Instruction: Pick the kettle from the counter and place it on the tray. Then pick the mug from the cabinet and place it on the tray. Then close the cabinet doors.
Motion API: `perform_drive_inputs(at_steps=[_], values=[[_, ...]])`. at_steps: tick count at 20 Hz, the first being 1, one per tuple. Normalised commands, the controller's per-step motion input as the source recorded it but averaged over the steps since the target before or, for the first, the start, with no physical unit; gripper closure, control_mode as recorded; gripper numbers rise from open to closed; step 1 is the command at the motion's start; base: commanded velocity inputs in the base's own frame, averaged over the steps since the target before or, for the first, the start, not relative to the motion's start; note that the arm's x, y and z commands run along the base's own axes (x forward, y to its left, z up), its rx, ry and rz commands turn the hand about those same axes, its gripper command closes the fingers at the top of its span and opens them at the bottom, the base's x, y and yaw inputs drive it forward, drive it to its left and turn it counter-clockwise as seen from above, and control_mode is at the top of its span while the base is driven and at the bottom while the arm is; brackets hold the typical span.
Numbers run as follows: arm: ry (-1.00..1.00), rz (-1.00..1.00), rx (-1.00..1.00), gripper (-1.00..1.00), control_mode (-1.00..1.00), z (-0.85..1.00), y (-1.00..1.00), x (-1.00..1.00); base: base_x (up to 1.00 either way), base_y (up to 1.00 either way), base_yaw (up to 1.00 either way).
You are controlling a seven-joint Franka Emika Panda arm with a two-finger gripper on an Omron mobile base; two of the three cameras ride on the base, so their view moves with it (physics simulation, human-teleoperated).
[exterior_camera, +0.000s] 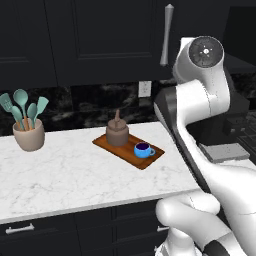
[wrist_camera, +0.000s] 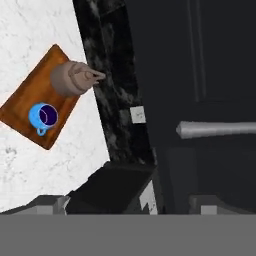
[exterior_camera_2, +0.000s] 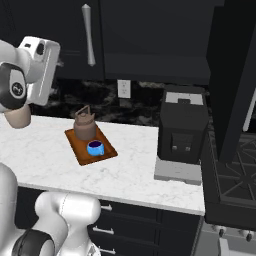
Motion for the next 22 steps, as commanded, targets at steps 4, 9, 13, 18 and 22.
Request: perform_drive_inputs(at_steps=[4, 9, 13, 18, 22], values=[[-0.06, -0.33, 0.46, -1.00, -1.00, 0.07, -0.29, -0.75, 0.00, 0.00, 0.00], [-0.21, -0.39, 0.58, -1.00, -1.00, 0.00, -0.23, -0.44, 0.00, 0.00, 0.00], [-0.35, -0.56, 0.53, -1.00, -1.00, 0.00, -0.11, -0.14, 0.00, 0.00, 0.00], [-0.09, -0.48, 0.66, -1.00, -1.00, -0.05, -0.48, -0.03, 0.00, 0.00, 0.00], [-0.13, -0.26, 0.50, -1.00, -1.00, -0.04, -0.34, -0.15, 0.00, 0.00, 0.00]])
